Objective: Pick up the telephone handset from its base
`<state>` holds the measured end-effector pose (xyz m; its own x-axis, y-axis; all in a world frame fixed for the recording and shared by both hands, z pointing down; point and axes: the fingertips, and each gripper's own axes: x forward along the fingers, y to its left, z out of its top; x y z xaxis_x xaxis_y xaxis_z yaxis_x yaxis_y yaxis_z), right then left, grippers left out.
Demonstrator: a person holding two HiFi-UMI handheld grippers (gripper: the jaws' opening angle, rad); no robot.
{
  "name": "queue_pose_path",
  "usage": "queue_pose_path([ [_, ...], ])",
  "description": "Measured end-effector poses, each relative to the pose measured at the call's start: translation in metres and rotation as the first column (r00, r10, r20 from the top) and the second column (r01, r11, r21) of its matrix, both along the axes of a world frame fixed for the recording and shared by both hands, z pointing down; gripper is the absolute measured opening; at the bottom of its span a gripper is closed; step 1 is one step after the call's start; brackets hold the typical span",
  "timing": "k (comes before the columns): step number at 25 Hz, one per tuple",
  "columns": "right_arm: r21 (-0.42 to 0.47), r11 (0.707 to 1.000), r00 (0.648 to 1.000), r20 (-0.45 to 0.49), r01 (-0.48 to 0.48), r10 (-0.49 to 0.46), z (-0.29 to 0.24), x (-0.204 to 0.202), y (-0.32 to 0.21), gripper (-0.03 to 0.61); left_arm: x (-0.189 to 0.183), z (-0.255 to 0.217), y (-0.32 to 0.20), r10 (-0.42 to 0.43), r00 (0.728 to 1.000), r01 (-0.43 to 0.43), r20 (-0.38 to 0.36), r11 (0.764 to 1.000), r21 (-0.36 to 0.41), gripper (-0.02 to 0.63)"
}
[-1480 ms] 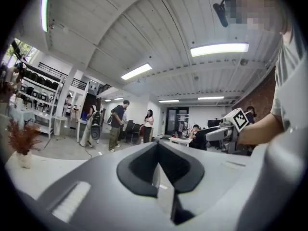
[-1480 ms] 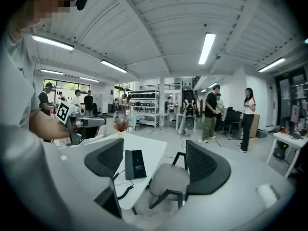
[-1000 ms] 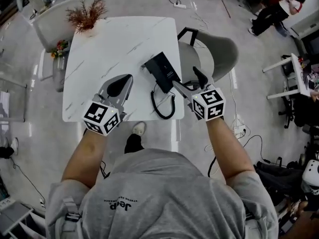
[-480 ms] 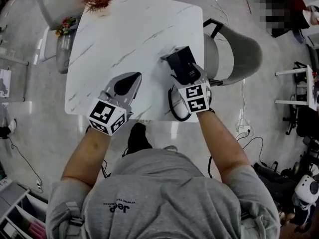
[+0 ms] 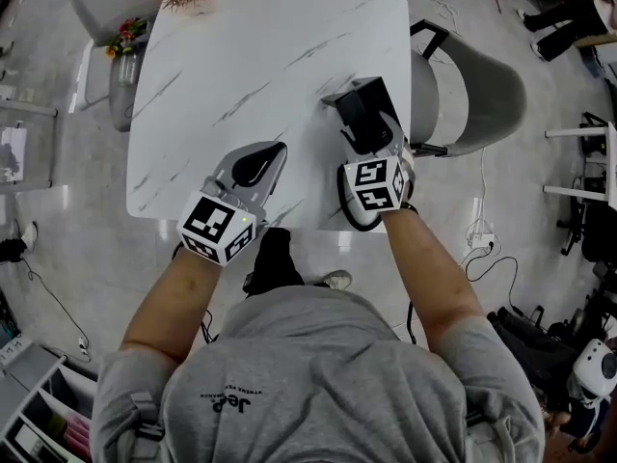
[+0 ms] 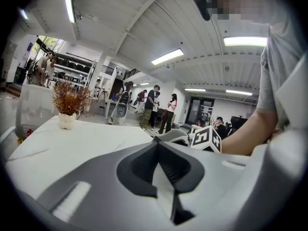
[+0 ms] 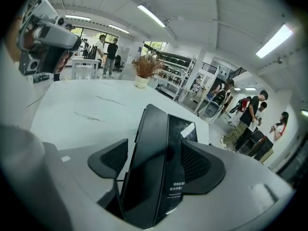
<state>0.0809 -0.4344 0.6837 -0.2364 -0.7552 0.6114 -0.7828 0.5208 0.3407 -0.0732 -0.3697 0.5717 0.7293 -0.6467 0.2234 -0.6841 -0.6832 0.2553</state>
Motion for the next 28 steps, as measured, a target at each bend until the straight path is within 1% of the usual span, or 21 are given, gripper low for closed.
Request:
queue_pose_path([
  [2,0.003,1.000,0.999,-0.036,-0.008,0.008,0.007,0.002,-0.002,0.341,0.003,0.004,0.002,0.009,1.000,-0.009,0.006,1.000,-0.009,0.054],
  [3,0.002,1.000,0.999,-0.052,-0.014,0.014,0.009,0.002,-0.003,0.324,0.004,0.005,0.003,0.011,1.000,-0.011,0.008,1.000,-0.014,0.054],
  [4,0.002,1.000,0.998,-0.062,-0.018,0.018,0.011,0.002,-0.002,0.291,0.004,0.006,0.004,0.013,1.000,-0.013,0.009,1.000,-0.019,0.054],
  [5,0.001,1.000,0.998,-0.062,-0.019,0.020,0.009,0.002,0.000,0.272,0.005,0.006,0.005,0.014,1.000,-0.014,0.010,1.000,-0.022,0.054],
  [6,-0.002,1.000,0.998,-0.051,-0.021,0.021,0.007,0.000,0.002,0.229,0.006,0.006,0.006,0.016,1.000,-0.015,0.009,1.000,-0.025,0.054],
  [8,-0.029,0.999,0.999,-0.001,-0.034,0.034,0.002,0.001,0.009,0.111,0.007,0.003,0.008,0.020,1.000,-0.020,0.006,0.999,-0.028,0.054],
  [9,-0.054,0.998,0.998,0.032,-0.043,0.045,0.001,0.003,0.013,0.078,0.008,0.001,0.009,0.022,1.000,-0.022,0.004,0.999,-0.029,0.054],
  [12,-0.115,0.991,0.986,0.145,-0.068,0.084,-0.010,0.013,0.020,0.078,0.012,-0.005,0.011,0.027,1.000,-0.028,-0.004,0.999,-0.031,0.054],
  [15,-0.127,0.987,0.949,0.286,-0.100,0.133,-0.036,0.026,0.022,0.078,0.020,-0.015,0.014,0.041,0.999,-0.041,-0.015,0.999,-0.025,0.054],
  [17,-0.113,0.987,0.916,0.372,-0.116,0.150,-0.059,0.036,0.022,0.078,0.029,-0.025,0.015,0.058,0.998,-0.059,-0.023,0.998,-0.013,0.054],
  [20,-0.077,0.987,0.867,0.471,-0.141,0.161,-0.096,0.056,0.025,0.078,0.049,-0.044,0.016,0.097,0.995,-0.096,-0.037,0.995,0.018,0.054],
  [25,-0.035,0.985,0.795,0.585,-0.170,0.159,-0.156,0.086,0.045,0.078,0.084,-0.083,0.025,0.153,0.986,-0.150,-0.063,0.987,0.055,0.054],
  [28,0.015,0.973,0.749,0.641,-0.231,0.168,-0.195,0.114,0.058,0.078,0.111,-0.110,0.024,0.229,0.971,-0.221,-0.070,0.970,0.105,0.054],
])
